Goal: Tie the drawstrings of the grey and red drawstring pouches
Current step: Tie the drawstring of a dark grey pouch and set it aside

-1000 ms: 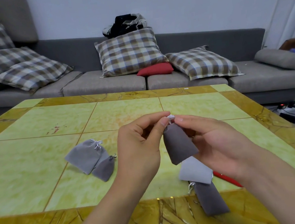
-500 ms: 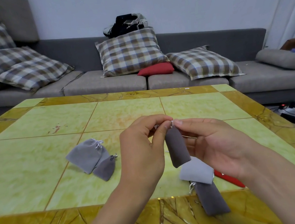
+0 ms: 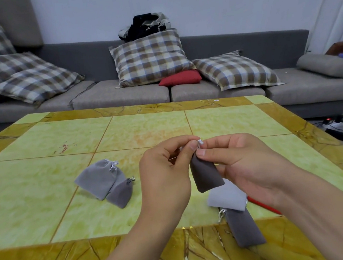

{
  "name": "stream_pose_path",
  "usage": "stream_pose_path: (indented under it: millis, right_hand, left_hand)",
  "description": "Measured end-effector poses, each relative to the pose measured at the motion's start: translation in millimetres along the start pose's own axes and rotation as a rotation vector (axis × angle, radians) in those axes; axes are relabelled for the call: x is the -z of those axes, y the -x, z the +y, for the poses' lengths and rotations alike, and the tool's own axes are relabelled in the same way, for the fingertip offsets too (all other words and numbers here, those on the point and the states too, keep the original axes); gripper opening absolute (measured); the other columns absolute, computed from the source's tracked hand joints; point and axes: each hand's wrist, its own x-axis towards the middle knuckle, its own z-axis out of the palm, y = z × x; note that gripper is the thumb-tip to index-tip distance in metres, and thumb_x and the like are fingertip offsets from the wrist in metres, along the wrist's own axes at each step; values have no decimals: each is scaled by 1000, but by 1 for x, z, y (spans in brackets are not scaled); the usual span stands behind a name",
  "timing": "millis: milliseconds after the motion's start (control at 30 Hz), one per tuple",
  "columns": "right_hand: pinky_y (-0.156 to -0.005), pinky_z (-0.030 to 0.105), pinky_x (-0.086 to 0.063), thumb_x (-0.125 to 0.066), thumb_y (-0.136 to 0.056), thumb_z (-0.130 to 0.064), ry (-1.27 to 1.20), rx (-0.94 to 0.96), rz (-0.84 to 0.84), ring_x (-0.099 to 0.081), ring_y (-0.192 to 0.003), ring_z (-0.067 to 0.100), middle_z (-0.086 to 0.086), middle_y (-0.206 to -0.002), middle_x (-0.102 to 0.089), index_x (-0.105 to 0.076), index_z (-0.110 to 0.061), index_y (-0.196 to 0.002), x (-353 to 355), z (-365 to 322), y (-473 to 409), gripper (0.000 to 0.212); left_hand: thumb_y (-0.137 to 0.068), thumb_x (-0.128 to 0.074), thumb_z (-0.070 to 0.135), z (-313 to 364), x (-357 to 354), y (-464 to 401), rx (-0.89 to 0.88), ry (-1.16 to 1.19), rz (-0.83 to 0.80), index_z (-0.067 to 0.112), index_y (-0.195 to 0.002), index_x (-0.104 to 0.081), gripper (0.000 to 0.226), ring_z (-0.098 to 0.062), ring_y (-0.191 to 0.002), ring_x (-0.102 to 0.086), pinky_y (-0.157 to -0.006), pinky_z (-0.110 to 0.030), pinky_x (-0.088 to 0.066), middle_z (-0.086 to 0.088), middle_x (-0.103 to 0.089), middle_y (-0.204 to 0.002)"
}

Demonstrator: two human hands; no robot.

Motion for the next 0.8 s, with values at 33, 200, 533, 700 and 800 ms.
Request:
stream_pose_path:
  millis: [33, 200, 533, 700, 800]
  right_hand:
    - [-92, 49, -52, -68, -86, -4, 3, 3, -7, -69, -86, 27, 20, -94, -73, -74, 3, -97, 0, 0, 0, 14]
    - [-76, 41, -52, -63, -92, -9, 38, 10, -38, -66, -82, 23, 14, -89, -72, -71, 1, -100, 2, 0, -2, 15]
    - [-81, 37, -45, -60, -95, -16, 90, 13, -96, -58, -87, 24, 13, -91, -69, -70, -1, -102, 7, 2, -6, 19]
    - [-82, 41, -52, -55, -98, -13, 38, -9, -169, -61, -93, 26, 15, -98, -69, -69, 2, -107, 10, 2, -6, 22]
    - [-76, 36, -56, -50, -99, -11, -41, -16, -196, -66, -89, 20, 13, -97, -71, -68, 3, -108, 6, 4, -5, 25]
  left_hand:
    - [-89, -67, 9, 0, 0, 0, 27, 30, -6, 26, -85, -77, 20, 0, -82, -70, -71, -14, -53, 13, -76, -82]
    - [-89, -66, 9, 0, -1, -2, 173, 253, -45, 19, -88, -78, 15, -11, -89, -73, -79, -22, -57, 3, -78, -87]
    - [-89, -65, 5, 3, 3, -3, 187, 301, -53, 15, -89, -77, 15, -14, -87, -74, -76, -21, -57, -2, -78, -86]
    - [-88, -68, 7, 3, 1, -3, 134, 184, -33, 22, -85, -78, 19, -10, -84, -73, -78, -22, -57, 4, -78, -82]
    - [-88, -70, 10, 1, 3, -4, 111, 124, -27, 24, -84, -79, 17, -9, -84, -72, -76, -22, -56, 2, -77, -84]
